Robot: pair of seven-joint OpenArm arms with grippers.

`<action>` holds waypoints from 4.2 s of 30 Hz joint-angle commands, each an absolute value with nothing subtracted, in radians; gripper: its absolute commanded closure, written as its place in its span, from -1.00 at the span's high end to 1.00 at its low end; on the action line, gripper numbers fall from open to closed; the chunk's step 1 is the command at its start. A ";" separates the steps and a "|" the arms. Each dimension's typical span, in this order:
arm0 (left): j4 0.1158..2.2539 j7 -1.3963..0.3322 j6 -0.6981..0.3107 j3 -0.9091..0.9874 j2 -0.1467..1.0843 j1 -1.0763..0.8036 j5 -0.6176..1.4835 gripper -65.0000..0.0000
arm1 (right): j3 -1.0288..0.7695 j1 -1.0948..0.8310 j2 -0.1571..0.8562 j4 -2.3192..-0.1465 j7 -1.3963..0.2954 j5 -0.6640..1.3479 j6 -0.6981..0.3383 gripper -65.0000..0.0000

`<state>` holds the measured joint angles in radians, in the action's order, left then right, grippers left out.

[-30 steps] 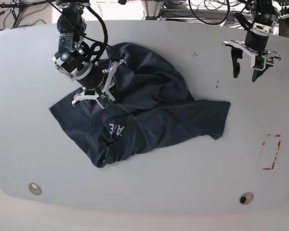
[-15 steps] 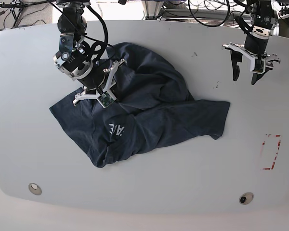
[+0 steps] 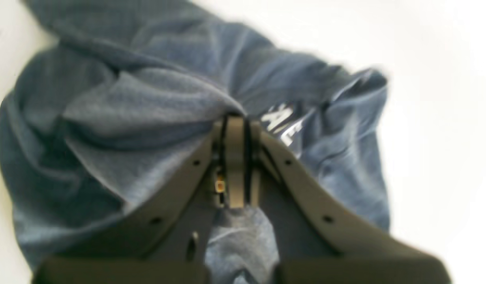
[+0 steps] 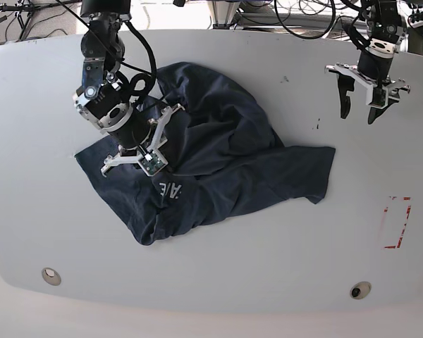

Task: Fold the T-shirt properly
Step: 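Drag the held fabric with the right gripper toward the 'AE' print, then lift the held shirt with the right gripper back toward the robot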

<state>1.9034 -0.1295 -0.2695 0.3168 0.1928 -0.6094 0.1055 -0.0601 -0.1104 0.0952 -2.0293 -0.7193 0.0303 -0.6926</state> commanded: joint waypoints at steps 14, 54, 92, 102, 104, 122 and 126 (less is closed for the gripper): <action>1.917 -0.107 -0.268 0.318 0.204 -0.582 0.108 0.04 | -0.058 -0.037 0.110 -2.109 -0.756 0.046 -0.698 -1.00; 1.906 -0.137 -0.277 0.308 0.203 -0.549 0.105 0.04 | -0.073 0.034 0.163 -2.130 -0.806 0.015 -0.698 -1.00; 1.849 -0.161 -0.284 0.276 0.205 -0.514 0.105 0.03 | -0.056 0.005 0.170 -2.117 -0.799 0.029 -0.698 -0.19; 1.859 -0.162 -0.282 0.286 0.206 -0.520 0.108 0.04 | -0.085 -0.113 0.214 -2.132 -0.786 0.033 -0.696 0.39; 1.859 -0.164 -0.283 0.286 0.207 -0.520 0.107 0.04 | -0.087 -0.130 0.222 -2.133 -0.784 0.034 -0.696 0.43; 1.844 -0.172 -0.282 0.285 0.193 -0.467 0.109 0.07 | -0.099 -0.232 0.247 -2.127 -0.787 0.036 -0.698 0.64; 1.836 -0.181 -0.283 0.285 0.189 -0.447 0.109 0.11 | -0.085 -0.245 0.244 -2.128 -0.787 0.028 -0.698 0.63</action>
<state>1.8252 -0.1947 -0.2878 0.2798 0.1856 -0.4557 0.1017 -0.0887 -0.2462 0.2409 -2.1120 -0.8078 0.0261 -0.7002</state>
